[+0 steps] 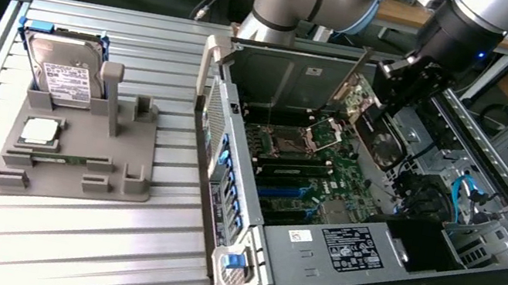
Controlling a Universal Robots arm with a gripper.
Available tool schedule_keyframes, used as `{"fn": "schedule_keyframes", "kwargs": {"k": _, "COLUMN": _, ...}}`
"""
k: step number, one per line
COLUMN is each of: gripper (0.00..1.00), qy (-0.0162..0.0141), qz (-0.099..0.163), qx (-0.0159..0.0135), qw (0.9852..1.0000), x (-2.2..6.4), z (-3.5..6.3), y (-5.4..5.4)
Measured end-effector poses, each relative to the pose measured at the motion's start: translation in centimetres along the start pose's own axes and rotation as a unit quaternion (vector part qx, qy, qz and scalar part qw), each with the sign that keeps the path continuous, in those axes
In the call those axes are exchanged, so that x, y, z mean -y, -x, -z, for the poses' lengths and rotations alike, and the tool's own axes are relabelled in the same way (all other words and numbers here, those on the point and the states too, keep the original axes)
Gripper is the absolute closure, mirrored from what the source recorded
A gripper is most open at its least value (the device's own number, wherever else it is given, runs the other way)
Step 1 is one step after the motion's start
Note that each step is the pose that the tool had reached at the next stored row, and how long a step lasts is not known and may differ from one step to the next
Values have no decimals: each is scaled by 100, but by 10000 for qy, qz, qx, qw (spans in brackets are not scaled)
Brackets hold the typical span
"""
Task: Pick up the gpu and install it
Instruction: 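Insert the gpu into the slot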
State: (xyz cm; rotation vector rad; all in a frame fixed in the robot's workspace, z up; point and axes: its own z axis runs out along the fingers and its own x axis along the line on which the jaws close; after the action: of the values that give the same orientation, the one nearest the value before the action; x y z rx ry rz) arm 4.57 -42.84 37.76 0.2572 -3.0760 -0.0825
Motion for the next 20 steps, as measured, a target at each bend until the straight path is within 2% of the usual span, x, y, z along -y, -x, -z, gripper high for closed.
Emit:
{"fn": "schedule_keyframes", "kwargs": {"k": 11, "gripper": 73, "qy": -15, "qz": 305, "qx": -18, "qw": 9995, "x": 0, "z": 0, "y": 0}}
{"fn": "schedule_keyframes", "kwargs": {"k": 20, "gripper": 73, "qy": -31, "qz": 629, "qx": -36, "qw": 9980, "x": 0, "z": 0, "y": 0}}
